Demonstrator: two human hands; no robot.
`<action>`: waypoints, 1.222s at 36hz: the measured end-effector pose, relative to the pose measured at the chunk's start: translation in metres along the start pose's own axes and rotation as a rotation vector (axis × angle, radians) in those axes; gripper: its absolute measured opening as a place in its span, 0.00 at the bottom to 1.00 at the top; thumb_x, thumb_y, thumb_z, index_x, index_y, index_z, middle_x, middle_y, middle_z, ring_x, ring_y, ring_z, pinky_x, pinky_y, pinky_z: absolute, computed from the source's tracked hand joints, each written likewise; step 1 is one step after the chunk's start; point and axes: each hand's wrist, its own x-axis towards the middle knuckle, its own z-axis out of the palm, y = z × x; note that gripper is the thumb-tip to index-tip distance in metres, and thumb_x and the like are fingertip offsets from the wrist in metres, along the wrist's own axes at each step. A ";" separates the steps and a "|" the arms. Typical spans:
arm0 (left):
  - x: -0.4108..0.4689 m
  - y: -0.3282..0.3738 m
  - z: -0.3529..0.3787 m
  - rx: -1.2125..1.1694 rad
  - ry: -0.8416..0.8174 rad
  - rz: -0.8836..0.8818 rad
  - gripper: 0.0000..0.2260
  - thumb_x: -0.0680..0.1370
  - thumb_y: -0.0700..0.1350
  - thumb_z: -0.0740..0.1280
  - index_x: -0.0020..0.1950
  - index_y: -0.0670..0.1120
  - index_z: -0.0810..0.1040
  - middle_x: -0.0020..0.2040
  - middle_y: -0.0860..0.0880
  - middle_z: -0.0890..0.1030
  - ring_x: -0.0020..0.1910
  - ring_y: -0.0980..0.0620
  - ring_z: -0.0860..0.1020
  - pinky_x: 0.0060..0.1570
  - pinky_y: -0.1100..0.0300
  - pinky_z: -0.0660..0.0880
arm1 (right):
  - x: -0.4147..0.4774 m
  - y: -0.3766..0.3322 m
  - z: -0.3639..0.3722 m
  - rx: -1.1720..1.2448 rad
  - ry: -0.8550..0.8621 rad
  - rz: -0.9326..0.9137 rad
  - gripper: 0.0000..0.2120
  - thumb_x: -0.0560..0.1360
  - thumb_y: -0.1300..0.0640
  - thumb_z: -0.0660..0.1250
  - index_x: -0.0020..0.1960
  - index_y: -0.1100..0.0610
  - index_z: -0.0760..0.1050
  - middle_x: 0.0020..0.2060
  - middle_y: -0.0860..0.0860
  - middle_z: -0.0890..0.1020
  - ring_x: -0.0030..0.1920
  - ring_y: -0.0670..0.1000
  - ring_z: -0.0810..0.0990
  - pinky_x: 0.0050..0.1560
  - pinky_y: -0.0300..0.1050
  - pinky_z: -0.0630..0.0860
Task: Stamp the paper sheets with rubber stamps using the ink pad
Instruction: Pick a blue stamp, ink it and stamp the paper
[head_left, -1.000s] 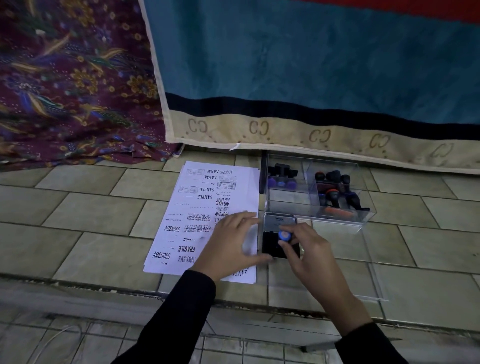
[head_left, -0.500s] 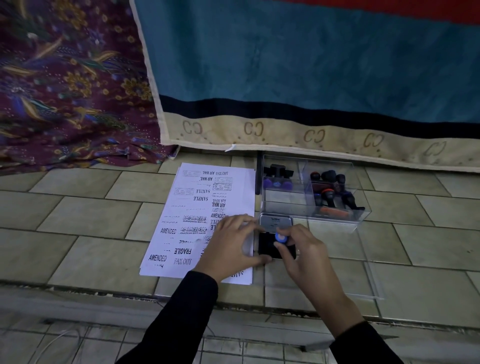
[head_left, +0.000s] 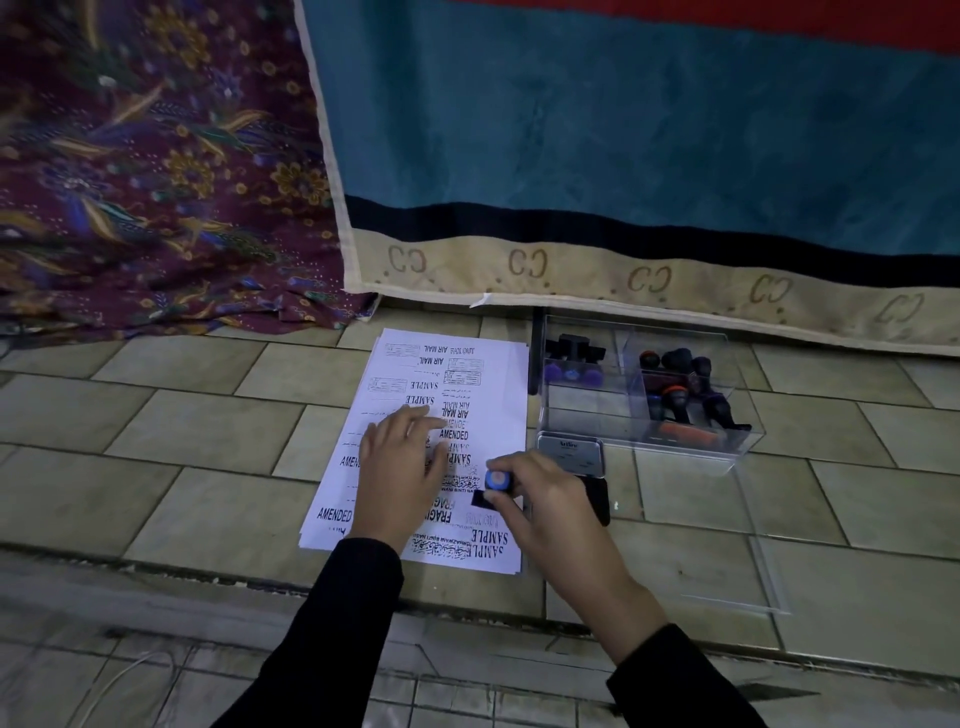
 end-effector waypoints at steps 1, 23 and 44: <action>-0.001 -0.001 0.001 0.007 -0.007 -0.006 0.11 0.77 0.46 0.66 0.59 0.51 0.77 0.64 0.51 0.74 0.65 0.49 0.68 0.68 0.44 0.61 | 0.001 0.000 0.001 -0.007 -0.005 -0.002 0.08 0.74 0.60 0.69 0.53 0.58 0.77 0.46 0.51 0.79 0.42 0.46 0.78 0.45 0.27 0.67; -0.003 -0.004 0.007 0.043 -0.023 -0.008 0.11 0.78 0.46 0.63 0.59 0.51 0.76 0.65 0.51 0.73 0.66 0.50 0.68 0.70 0.48 0.53 | -0.005 0.003 0.019 -0.034 -0.036 -0.064 0.09 0.72 0.64 0.68 0.47 0.53 0.71 0.42 0.51 0.77 0.45 0.51 0.78 0.45 0.41 0.73; -0.003 -0.005 0.009 0.054 -0.012 -0.004 0.11 0.77 0.47 0.62 0.59 0.51 0.76 0.64 0.51 0.74 0.64 0.49 0.69 0.69 0.45 0.59 | 0.004 0.008 0.017 -0.042 -0.030 -0.021 0.07 0.73 0.62 0.69 0.51 0.56 0.75 0.44 0.50 0.77 0.44 0.49 0.79 0.47 0.33 0.70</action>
